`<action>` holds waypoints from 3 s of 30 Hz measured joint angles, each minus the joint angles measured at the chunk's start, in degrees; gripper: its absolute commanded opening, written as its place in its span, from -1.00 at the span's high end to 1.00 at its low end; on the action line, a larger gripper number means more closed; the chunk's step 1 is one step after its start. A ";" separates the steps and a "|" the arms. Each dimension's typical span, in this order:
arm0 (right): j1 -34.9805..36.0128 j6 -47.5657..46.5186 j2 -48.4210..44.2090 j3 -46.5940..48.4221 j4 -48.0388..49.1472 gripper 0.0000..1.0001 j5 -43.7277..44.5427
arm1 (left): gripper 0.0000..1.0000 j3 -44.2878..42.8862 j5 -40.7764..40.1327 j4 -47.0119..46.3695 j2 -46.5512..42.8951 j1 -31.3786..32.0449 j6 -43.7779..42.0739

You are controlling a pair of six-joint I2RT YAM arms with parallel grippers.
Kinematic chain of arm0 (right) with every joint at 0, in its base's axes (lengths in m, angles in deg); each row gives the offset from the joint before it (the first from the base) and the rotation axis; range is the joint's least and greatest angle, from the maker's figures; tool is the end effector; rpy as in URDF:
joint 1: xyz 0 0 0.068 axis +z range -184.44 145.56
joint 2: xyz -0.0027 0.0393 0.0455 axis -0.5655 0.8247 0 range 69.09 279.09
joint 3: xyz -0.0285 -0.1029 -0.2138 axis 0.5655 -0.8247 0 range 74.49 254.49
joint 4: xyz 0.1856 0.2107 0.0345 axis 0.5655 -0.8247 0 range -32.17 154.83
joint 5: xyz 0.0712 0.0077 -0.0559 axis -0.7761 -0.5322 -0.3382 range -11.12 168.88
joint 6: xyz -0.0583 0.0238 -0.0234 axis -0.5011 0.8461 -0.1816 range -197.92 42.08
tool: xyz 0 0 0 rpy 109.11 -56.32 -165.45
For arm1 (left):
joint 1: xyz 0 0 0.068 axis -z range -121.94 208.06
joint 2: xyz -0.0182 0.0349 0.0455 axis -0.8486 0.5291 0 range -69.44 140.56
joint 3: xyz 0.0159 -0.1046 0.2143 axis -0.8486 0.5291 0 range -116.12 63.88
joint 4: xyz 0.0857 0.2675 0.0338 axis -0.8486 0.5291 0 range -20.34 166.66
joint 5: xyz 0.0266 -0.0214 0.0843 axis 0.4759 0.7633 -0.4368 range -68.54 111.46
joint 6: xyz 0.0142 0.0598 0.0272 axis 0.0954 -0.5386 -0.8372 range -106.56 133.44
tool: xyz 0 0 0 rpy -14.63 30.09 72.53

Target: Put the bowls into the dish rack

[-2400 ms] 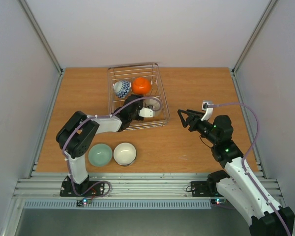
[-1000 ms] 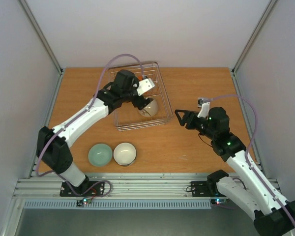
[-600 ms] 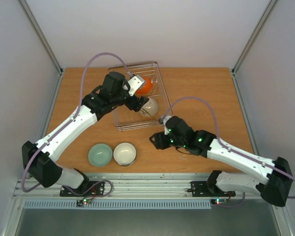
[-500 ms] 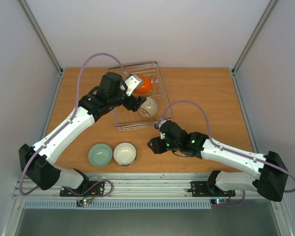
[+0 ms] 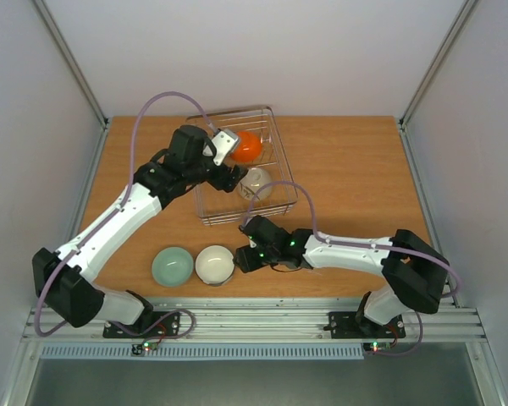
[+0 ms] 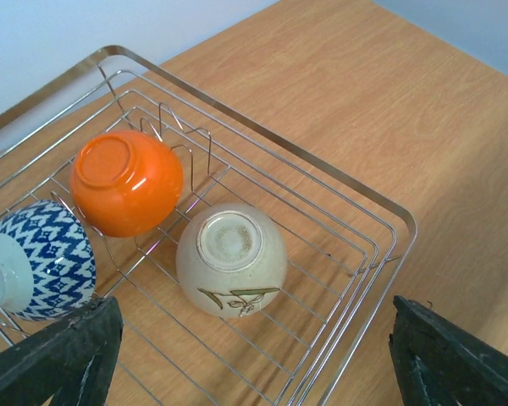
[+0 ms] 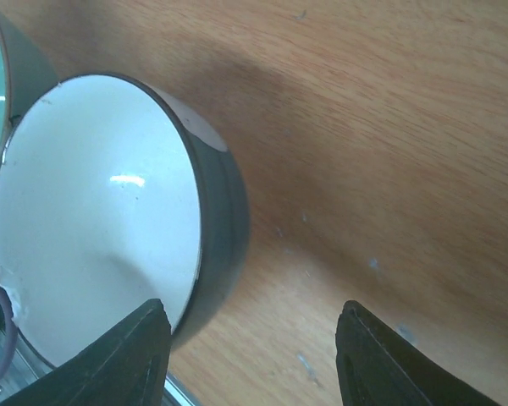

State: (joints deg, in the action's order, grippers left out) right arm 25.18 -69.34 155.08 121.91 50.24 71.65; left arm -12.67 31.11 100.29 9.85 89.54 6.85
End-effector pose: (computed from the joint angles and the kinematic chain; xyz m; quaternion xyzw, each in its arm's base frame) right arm 0.1594 0.2855 0.1200 -0.4259 0.8459 0.2263 0.2276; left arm 0.2970 -0.1925 0.3157 0.3238 0.8163 -0.1742 0.4455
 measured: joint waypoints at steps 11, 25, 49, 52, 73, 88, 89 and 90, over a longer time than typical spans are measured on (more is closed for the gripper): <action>0.57 0.55 5.75 3.04 2.40 0.03 -0.37 | -0.72 1.05 0.07 -0.04 0.85 0.00 0.20; 1.86 0.70 11.23 5.55 2.32 0.98 1.09 | -0.73 1.27 0.04 -0.04 1.62 -0.02 0.17; -8.63 -6.93 -15.50 2.58 -11.56 0.98 17.46 | -0.99 -2.10 12.13 7.26 1.95 -0.37 -0.11; -11.74 -8.13 -16.76 2.01 -10.88 0.98 16.11 | -0.99 -2.54 15.32 8.41 1.95 -0.68 -0.31; -26.82 -6.27 -18.49 -4.13 8.92 0.98 2.84 | -0.98 -5.09 26.80 14.93 5.57 -1.27 -1.57; -28.63 -1.14 -15.61 -11.13 30.16 0.98 -7.04 | -0.95 -5.09 27.47 15.06 7.23 -1.27 -1.57; -28.63 -0.85 -15.45 -11.26 31.36 0.98 -7.67 | -0.94 -5.09 27.47 15.06 7.43 -1.27 -1.57; -28.65 -0.70 -15.39 -11.37 32.33 0.98 -8.09 | -0.95 -5.09 27.47 15.06 7.67 -1.27 -1.57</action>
State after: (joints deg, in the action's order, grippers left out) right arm -3.48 -70.04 139.70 110.54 82.57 63.57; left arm -17.77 58.58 115.35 17.52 88.27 5.27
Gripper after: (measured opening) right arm 0.066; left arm 0.975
